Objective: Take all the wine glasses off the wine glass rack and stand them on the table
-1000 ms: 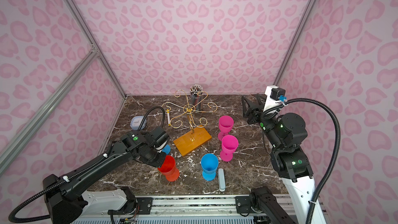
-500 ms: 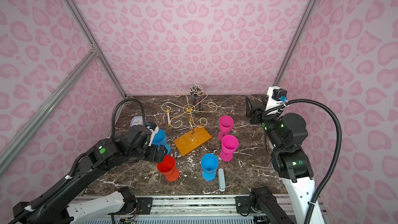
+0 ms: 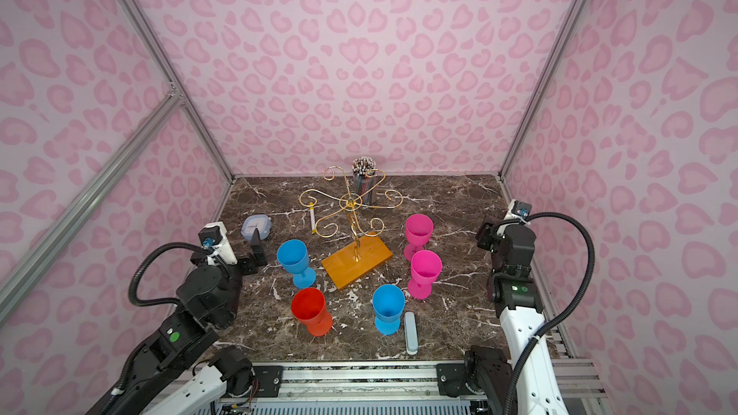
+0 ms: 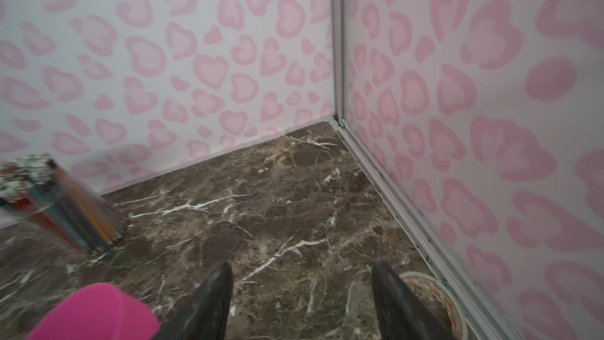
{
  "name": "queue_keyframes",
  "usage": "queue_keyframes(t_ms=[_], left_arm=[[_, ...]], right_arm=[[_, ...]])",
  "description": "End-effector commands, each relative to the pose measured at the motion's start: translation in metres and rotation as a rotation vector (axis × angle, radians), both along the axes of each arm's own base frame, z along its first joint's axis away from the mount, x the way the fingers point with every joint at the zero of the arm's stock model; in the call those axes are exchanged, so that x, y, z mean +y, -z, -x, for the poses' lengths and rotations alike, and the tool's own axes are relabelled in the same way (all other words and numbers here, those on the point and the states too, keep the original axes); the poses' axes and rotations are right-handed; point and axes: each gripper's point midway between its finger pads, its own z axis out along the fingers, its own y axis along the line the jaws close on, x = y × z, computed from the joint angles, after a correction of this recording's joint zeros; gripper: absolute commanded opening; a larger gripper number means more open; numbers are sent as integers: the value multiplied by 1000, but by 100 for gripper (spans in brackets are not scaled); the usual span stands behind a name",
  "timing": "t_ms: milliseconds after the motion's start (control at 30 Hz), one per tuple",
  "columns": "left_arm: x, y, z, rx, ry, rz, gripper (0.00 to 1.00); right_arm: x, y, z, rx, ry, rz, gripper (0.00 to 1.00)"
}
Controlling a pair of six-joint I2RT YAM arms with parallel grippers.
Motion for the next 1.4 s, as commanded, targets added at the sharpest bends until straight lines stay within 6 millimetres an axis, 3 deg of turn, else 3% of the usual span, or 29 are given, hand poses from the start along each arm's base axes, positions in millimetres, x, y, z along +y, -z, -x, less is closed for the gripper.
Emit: queue_keyframes(t_ms=[0,33,167,300,367,467,600,633,667,767,867,933,1000,1100,1367], left_arm=[[21,22,-27,-44,-52,28,97],[32,38,-33,-65,-83,69,97],[59,101,-43,-10,-156,172,97],[54,164,-58,155,-94,110,97],[56,166,-68,180,-107,106,97],[44,149,-84,51,-19,129,97],[34,155,-112,95,65,60,98],[34,165,-116,121,79,72,98],[33,174,-117,119,93,76,98],[34,178,-117,108,127,102,98],[33,178,-120,103,140,112,98],[34,180,-121,117,139,113,98],[34,180,-122,123,141,113,98],[34,181,-122,128,140,113,98],[32,178,-120,117,140,103,98]], right_arm=[[-16,-7,-4,-150,92,21,82],[-20,1,-3,-149,112,22,98],[-15,31,-6,-85,75,40,99],[-3,61,-17,-80,29,17,99],[10,75,-25,-67,-7,32,99],[35,97,-37,-22,-84,129,99],[36,109,-55,13,-66,162,100],[32,110,-58,37,-47,163,100],[29,108,-60,16,-33,171,100],[22,116,-59,-37,-26,163,100],[35,123,-65,-84,-103,196,100],[32,130,-68,10,-89,177,100],[33,125,-67,-60,-89,194,100],[33,130,-68,7,-88,184,100],[34,127,-68,-12,-93,191,100]])
